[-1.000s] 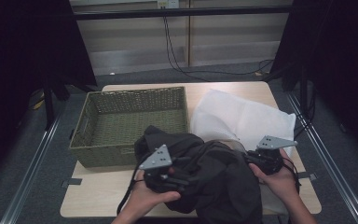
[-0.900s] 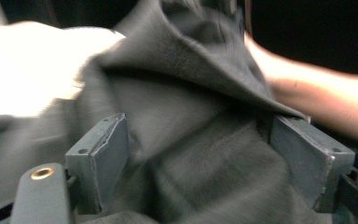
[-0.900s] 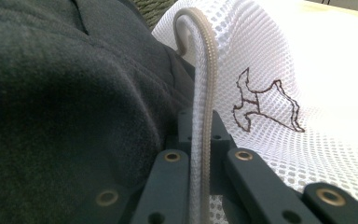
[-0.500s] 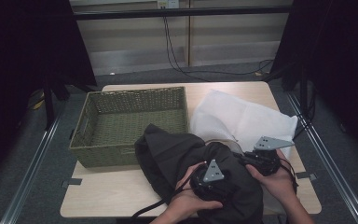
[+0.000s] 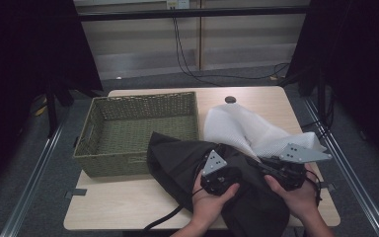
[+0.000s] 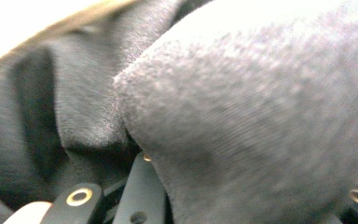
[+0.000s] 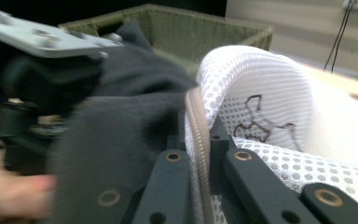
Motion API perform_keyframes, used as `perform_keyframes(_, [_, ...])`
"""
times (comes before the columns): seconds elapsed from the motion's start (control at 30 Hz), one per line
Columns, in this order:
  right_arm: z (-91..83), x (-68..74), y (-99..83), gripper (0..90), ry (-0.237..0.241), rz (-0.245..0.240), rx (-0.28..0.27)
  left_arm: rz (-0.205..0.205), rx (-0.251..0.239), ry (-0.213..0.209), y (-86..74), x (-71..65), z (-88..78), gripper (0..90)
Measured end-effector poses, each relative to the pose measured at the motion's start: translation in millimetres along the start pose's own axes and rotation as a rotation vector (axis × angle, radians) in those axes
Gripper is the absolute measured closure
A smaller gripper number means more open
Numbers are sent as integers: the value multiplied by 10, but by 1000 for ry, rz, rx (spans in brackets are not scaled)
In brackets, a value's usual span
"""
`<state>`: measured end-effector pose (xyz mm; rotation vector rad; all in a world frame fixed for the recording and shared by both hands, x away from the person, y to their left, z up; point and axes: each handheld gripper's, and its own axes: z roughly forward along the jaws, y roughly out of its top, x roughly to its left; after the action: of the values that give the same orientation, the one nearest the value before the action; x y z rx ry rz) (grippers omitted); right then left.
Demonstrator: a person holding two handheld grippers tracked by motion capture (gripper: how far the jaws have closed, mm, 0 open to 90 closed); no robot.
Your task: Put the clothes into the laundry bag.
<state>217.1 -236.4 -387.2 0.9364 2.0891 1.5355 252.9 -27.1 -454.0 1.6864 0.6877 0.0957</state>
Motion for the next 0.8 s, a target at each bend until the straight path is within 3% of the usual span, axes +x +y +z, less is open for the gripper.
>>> perform_keyframes(0.03, [0, 0, 0, 900, 0, 0, 0, -24, -35, 29, 11, -12, 17, 756])
perform_keyframes(0.1, [-43, 21, 37, 900, 29, -8, 7, -72, -93, 126, -12, 2, 81, 748])
perform_keyframes(0.17, [-29, 24, 13, 900, 18, -13, 36, -101, -84, 191, -88, 110, 206, 730])
perform_keyframes(0.2, [-4, 7, -18, 900, 6, -12, 60, -124, -55, 199, -139, 189, 277, 711])
perform_keyframes(0.23, [25, -22, -62, 900, -14, -8, 88, -166, -7, 179, -180, 275, 337, 682])
perform_keyframes(0.27, [53, -60, -115, 900, -35, 5, 106, -222, 32, 121, -200, 334, 364, 650])
perform_keyframes(0.3, [77, -125, -185, 899, -43, 27, 115, -208, 33, 92, -181, 318, 336, 591])
perform_keyframes(0.37, [83, -220, -270, 898, -65, 59, 112, -123, 57, 58, -117, 226, 248, 469])
perform_keyframes(0.43, [73, -283, -303, 894, -101, 67, 101, -9, 84, 14, -44, 149, 105, 375])
perform_keyframes(0.47, [71, -305, -306, 893, -126, 64, 96, 9, 85, 11, -29, 126, 74, 332])
perform_keyframes(0.57, [83, -327, -309, 890, -137, 71, 91, 122, 158, 86, -64, 85, 80, 134])
perform_keyframes(0.6, [96, -316, -311, 889, -142, 64, 97, 136, 200, 71, -140, 79, 144, 58])
perform_keyframes(0.67, [124, -298, -320, 884, -142, 46, 100, 155, 267, 27, -270, 66, 242, 43])
perform_keyframes(0.73, [141, -293, -331, 882, -142, 55, 104, 243, 309, 48, -390, -2, 309, 20])
perform_keyframes(0.8, [154, -307, -347, 882, -131, 64, 102, 360, 365, 95, -426, -82, 342, 23])
